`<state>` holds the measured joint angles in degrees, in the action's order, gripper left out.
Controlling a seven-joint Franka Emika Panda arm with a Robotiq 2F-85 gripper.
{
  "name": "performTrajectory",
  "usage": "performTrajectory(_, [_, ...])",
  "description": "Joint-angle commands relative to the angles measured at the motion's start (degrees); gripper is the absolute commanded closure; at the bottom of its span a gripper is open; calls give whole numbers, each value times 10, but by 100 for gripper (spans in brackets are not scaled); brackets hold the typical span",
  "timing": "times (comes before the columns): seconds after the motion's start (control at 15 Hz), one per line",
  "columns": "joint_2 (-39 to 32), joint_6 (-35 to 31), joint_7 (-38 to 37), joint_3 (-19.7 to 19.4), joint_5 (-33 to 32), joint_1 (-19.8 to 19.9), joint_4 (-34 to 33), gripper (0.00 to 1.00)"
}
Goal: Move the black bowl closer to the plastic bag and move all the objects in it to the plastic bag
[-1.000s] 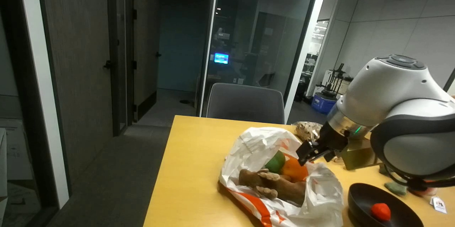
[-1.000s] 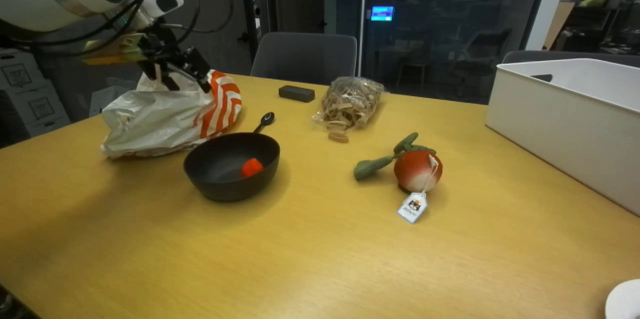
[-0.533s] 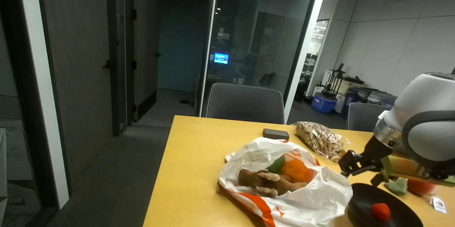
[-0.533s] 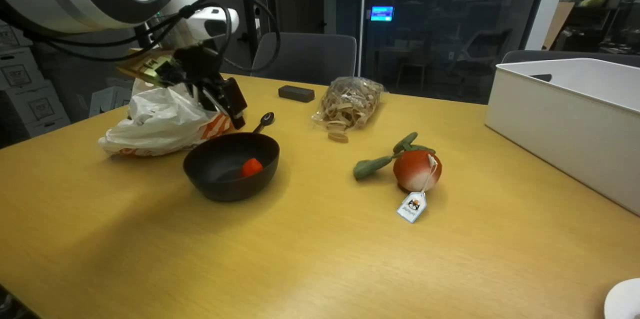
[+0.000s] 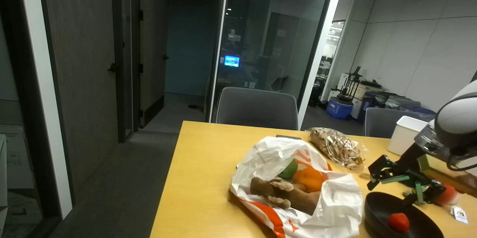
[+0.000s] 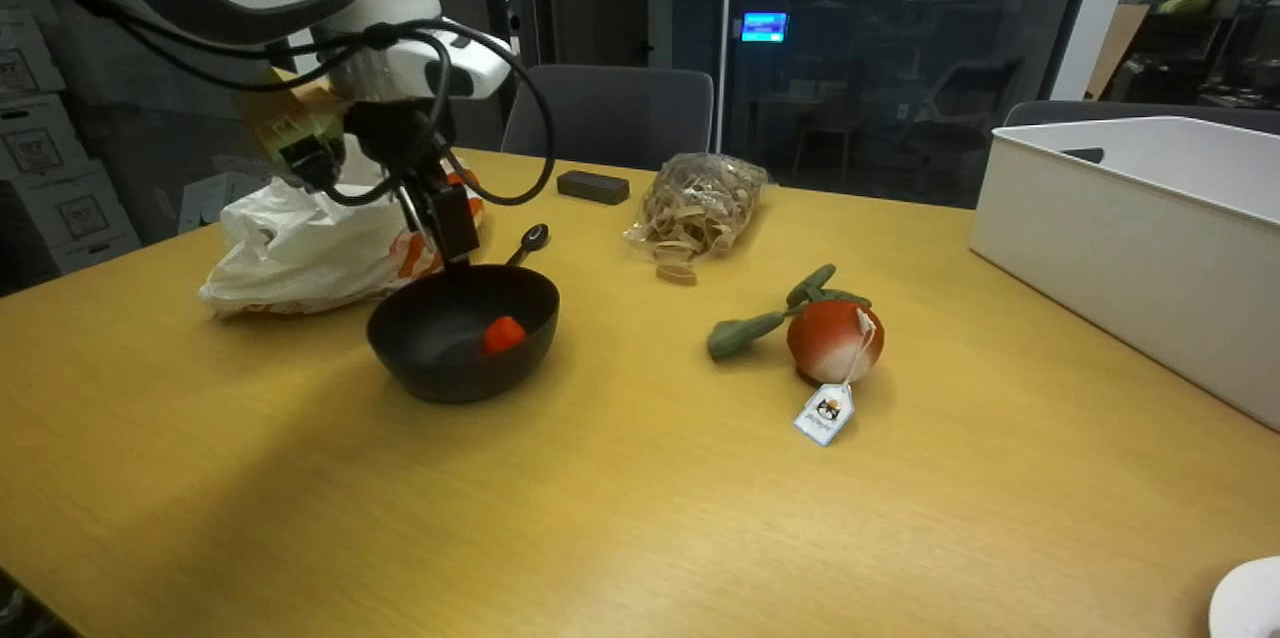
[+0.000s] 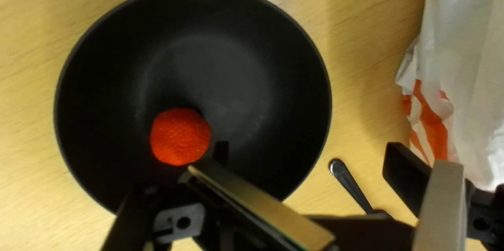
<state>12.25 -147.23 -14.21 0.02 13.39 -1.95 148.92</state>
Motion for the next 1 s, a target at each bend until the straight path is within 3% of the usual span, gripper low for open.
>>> performTrajectory(0.0, [28,37,-2,-11,30,12,-4,0])
performTrajectory(0.33, [7,-4,-38,5,-15,36,5,0])
performTrajectory(0.93, [-64,-48,-160,22,-174,66,-1,0])
